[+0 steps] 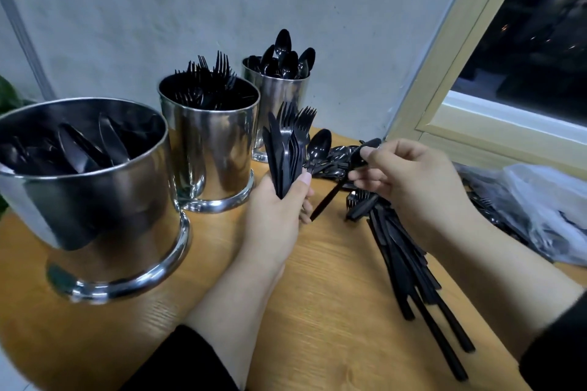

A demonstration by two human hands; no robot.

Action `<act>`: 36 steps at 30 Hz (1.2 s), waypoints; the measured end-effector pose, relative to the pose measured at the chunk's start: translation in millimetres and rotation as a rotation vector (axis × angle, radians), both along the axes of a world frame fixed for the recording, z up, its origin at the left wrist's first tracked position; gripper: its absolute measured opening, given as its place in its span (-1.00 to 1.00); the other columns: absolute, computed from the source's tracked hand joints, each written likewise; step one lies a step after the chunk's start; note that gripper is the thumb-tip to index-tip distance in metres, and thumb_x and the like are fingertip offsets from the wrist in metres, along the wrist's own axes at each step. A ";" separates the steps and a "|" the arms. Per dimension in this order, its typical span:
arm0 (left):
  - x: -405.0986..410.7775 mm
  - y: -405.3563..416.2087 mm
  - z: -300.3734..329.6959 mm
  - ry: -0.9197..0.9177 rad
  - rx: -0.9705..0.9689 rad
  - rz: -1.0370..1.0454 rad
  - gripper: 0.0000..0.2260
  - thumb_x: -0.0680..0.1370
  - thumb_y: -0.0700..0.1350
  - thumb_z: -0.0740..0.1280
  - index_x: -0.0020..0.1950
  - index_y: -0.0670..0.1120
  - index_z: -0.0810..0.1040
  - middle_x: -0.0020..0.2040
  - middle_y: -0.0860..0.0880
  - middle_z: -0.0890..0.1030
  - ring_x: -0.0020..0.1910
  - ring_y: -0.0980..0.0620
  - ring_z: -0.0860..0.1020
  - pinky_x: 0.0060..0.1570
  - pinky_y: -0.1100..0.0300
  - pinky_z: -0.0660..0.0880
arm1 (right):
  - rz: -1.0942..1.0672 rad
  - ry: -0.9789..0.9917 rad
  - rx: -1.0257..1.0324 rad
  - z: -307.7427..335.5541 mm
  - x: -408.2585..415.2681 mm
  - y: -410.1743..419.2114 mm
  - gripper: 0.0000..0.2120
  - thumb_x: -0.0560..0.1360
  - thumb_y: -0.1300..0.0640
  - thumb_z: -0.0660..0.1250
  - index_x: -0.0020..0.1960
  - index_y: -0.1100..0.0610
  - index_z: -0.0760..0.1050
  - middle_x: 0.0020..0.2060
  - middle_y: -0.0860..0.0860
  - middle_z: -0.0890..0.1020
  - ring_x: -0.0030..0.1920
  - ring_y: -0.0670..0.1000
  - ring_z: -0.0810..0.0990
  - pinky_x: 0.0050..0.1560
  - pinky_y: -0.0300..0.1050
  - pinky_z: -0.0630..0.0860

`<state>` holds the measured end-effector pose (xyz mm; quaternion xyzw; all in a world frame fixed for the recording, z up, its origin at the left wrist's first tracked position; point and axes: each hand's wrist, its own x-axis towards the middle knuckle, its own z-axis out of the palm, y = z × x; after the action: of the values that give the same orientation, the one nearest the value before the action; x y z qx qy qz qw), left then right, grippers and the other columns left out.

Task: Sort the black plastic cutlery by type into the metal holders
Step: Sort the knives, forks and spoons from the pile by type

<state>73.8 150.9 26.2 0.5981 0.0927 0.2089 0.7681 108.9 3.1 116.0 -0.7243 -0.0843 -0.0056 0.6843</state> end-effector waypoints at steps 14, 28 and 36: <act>1.2 -6.2 -6.7 0.089 0.087 -0.140 -0.87 0.64 -0.03 0.39 -0.01 -0.08 0.55 -0.39 0.07 0.59 -0.49 0.08 0.40 -0.51 0.30 0.32 | -0.060 0.105 0.005 -10.3 17.1 26.3 -0.85 0.56 0.18 0.43 -0.07 0.28 0.57 -0.28 0.12 0.61 -0.31 0.02 0.60 -0.15 -0.06 0.64; 33.3 -2.0 -24.3 0.092 -0.033 0.137 -0.93 0.63 -0.14 0.39 -0.04 -0.09 0.56 -0.34 0.00 0.49 -0.46 0.08 0.35 -0.48 0.25 0.33 | 0.069 -0.457 -1.038 -54.2 93.5 6.5 -0.83 0.62 0.02 0.30 0.13 0.04 0.62 -0.01 -0.02 0.68 0.02 0.03 0.61 0.02 -0.07 0.51; 48.8 9.6 -30.9 0.104 0.026 0.166 -0.89 0.62 -0.10 0.39 -0.04 -0.13 0.57 -0.44 0.05 0.42 -0.48 0.03 0.36 -0.48 0.20 0.32 | 0.332 -0.446 -1.470 -70.5 166.5 57.7 -0.69 0.70 0.03 0.03 0.38 -0.04 0.40 0.18 0.06 0.54 0.26 0.19 0.48 0.28 0.14 0.33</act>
<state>122.6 160.4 -4.8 0.6082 0.1789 0.2416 0.7346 275.5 60.8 45.5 -0.9510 -0.3087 0.0087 -0.0116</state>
